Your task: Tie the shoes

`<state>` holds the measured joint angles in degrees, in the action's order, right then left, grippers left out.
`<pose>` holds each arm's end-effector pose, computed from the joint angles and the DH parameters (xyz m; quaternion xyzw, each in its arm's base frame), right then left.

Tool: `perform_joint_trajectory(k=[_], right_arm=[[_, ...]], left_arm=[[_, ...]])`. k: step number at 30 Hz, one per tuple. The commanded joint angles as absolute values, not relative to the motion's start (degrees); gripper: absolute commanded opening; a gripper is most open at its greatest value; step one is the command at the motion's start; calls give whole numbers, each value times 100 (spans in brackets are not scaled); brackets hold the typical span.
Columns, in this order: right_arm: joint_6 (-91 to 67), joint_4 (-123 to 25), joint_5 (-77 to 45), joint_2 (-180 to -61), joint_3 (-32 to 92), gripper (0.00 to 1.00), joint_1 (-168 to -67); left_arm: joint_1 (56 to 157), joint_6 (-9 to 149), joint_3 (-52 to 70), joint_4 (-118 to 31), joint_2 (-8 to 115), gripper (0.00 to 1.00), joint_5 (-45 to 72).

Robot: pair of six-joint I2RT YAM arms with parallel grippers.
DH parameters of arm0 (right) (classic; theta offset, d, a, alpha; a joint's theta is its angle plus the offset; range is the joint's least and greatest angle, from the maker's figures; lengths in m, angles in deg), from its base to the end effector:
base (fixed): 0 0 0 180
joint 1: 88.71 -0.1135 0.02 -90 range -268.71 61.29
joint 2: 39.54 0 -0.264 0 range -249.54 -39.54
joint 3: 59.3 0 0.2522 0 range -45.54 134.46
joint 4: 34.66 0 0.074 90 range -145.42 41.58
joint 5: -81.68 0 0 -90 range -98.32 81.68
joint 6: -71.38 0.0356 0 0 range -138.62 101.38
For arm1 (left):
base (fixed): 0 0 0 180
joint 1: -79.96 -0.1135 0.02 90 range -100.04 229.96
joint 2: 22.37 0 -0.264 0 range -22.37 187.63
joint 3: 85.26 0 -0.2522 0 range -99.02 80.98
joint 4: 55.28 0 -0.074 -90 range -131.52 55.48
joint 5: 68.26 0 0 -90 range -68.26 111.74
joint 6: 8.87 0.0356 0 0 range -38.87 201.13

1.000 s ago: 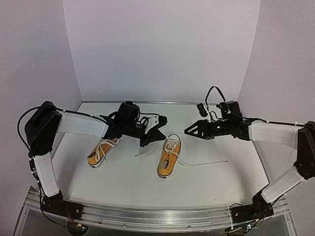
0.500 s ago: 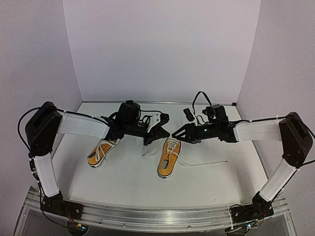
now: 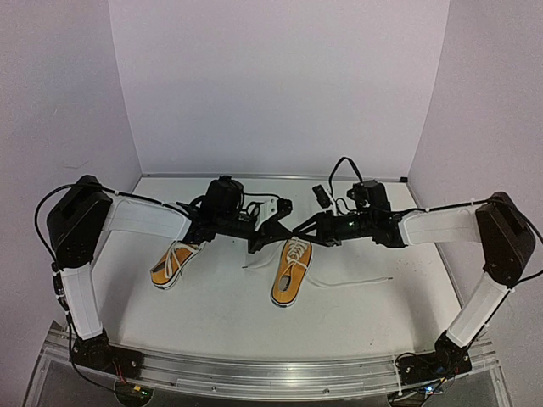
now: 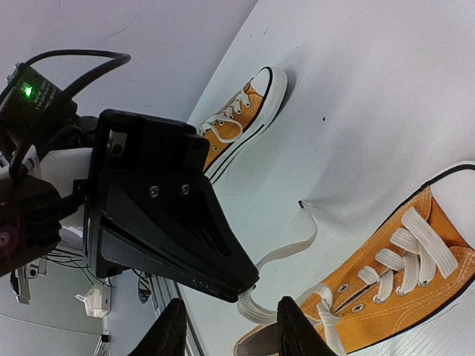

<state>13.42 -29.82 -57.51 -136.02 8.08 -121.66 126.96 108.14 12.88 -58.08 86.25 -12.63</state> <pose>0.2865 0.2178 0.2132 -0.2319 0.7619 0.5600 0.2284 0.2744 -0.3238 0.2081 0.6107 0.5428 -0.3343 0.4697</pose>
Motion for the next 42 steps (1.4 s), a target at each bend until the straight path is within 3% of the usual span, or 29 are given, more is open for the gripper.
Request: perform_joint_trajectory(k=[1,19,24,33,40,42], right_arm=[[1412,-2742,-5767,-13718,856,39,-12211],[1450,-2739,-5685,-13976,772,38,-12211],[1437,-2739,-5698,-13970,780,28,-12211],[1399,-2804,-5605,-13827,699,2,-12211],[1263,-3078,-5307,-13540,702,0,-12206],[1225,-3168,-5208,-13445,714,0,-12202]], left_arm=[[12730,10837,1272,-6022,8626,0,-1333],[12733,10861,1267,-6051,8708,0,-1323],[12733,10885,1289,-6042,8738,0,-1302],[12733,11078,1333,-5698,8769,0,-1171],[12757,11203,1414,-5421,8845,0,-1129],[12796,11239,1420,-5395,8838,5,-1132]])
